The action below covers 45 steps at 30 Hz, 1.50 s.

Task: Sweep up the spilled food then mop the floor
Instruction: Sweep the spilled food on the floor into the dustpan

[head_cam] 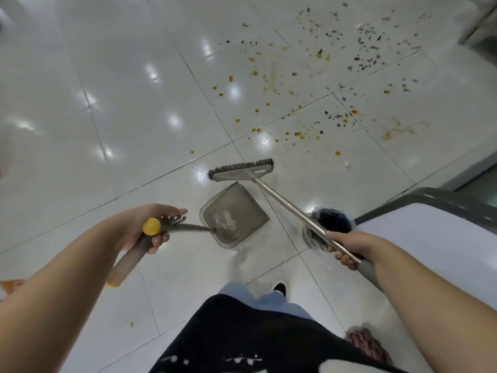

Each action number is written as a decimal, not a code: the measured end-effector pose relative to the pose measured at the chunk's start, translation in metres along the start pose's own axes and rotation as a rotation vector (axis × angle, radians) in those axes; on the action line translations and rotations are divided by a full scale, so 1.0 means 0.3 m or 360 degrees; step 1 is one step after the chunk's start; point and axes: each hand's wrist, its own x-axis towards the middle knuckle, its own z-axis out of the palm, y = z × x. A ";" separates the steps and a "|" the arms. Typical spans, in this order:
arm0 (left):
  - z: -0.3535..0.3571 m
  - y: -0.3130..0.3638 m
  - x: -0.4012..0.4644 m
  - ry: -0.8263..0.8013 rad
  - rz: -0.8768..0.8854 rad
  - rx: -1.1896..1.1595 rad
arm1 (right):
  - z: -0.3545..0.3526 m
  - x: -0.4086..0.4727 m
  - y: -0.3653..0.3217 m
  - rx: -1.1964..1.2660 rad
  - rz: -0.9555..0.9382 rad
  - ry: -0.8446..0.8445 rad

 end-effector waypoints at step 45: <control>-0.536 1.323 0.487 0.0283 -0.0235 0.0021 | -0.214 0.474 -1.683 -0.0832 0.0310 0.0088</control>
